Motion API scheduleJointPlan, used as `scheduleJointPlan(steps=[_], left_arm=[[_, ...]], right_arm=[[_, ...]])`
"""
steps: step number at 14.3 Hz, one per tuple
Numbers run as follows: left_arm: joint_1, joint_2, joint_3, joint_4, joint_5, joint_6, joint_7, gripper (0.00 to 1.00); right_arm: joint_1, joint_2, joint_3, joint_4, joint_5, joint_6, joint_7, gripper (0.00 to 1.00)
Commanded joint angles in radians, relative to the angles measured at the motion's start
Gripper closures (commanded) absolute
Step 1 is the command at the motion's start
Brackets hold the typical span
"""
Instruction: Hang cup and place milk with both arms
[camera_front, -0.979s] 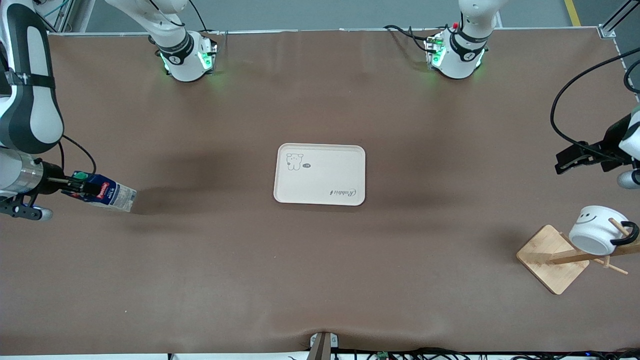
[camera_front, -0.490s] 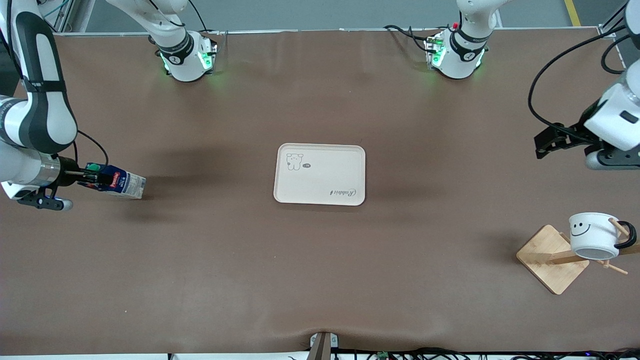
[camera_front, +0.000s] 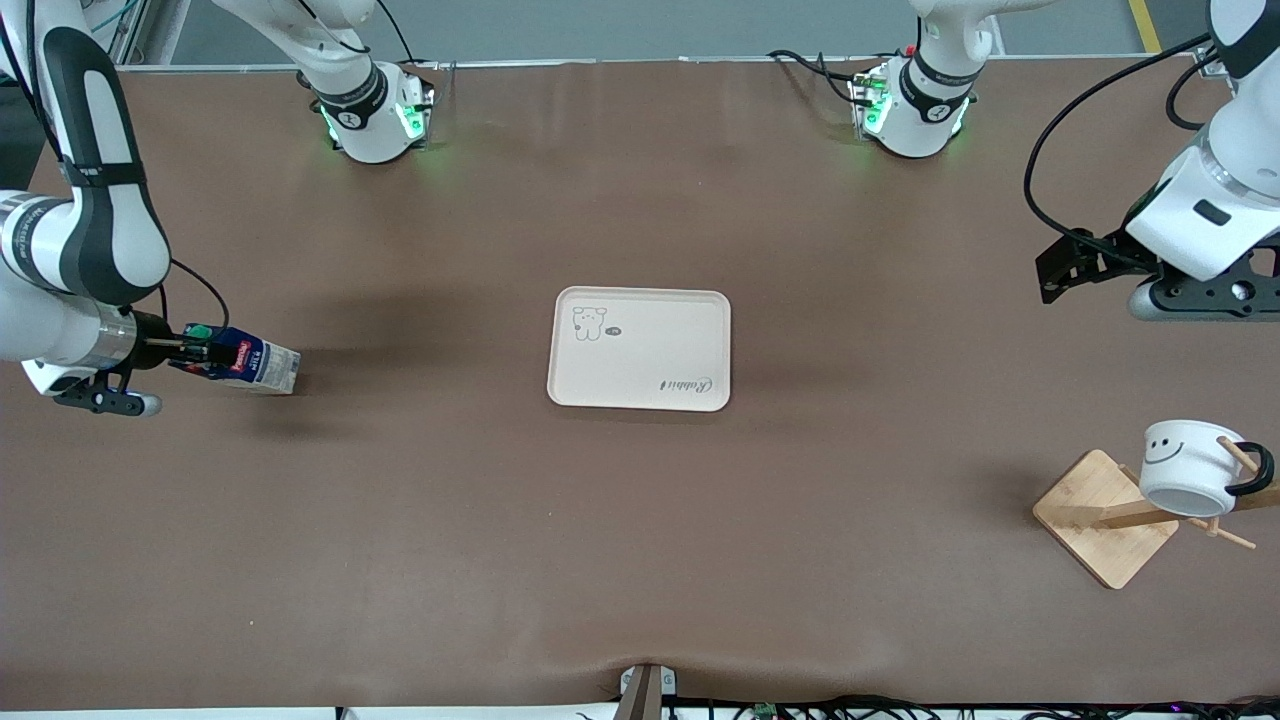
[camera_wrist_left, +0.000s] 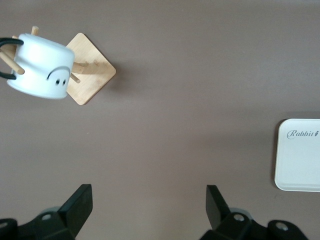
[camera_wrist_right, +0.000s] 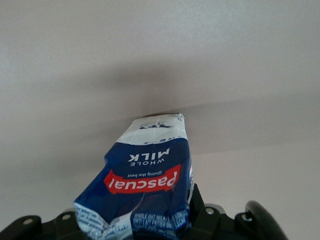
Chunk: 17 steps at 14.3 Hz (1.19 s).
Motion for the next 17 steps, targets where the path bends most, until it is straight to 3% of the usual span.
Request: scheduleJointPlan(steps=[1, 4, 5, 6, 7, 8, 12, 17], left_arm=[[-0.112, -0.058, 0.126, -0.053, -0.022, 0.006, 0.007, 0.00], [-0.197, -0.075, 0.211, -0.072, -0.024, 0.006, 0.009, 0.00], [-0.196, -0.075, 0.211, -0.070, -0.025, 0.006, 0.009, 0.00], [-0.194, -0.075, 0.211, -0.069, -0.042, 0.007, 0.007, 0.00], [-0.188, -0.071, 0.209, -0.066, -0.051, 0.007, 0.007, 0.00], [-0.186, -0.066, 0.208, -0.066, -0.060, 0.012, 0.007, 0.00], [-0.188, -0.063, 0.205, -0.067, -0.062, 0.024, 0.005, 0.00], [-0.179, -0.071, 0.205, -0.070, -0.062, 0.026, 0.012, 0.00]], right_arm=[[-0.018, -0.038, 0.014, -0.049, 0.014, 0.016, -0.043, 0.88], [-0.012, -0.036, 0.015, -0.050, 0.044, 0.016, -0.048, 0.83], [-0.012, -0.036, 0.015, -0.050, 0.044, 0.016, -0.048, 0.75], [-0.015, -0.036, 0.014, -0.050, 0.044, 0.016, -0.049, 0.55], [-0.016, -0.036, 0.014, -0.050, 0.044, 0.016, -0.057, 0.24], [-0.016, -0.036, 0.014, -0.050, 0.043, 0.017, -0.072, 0.00], [-0.013, -0.035, 0.014, -0.023, 0.044, 0.005, -0.087, 0.00], [0.016, -0.010, 0.014, 0.150, 0.043, -0.010, -0.080, 0.00]])
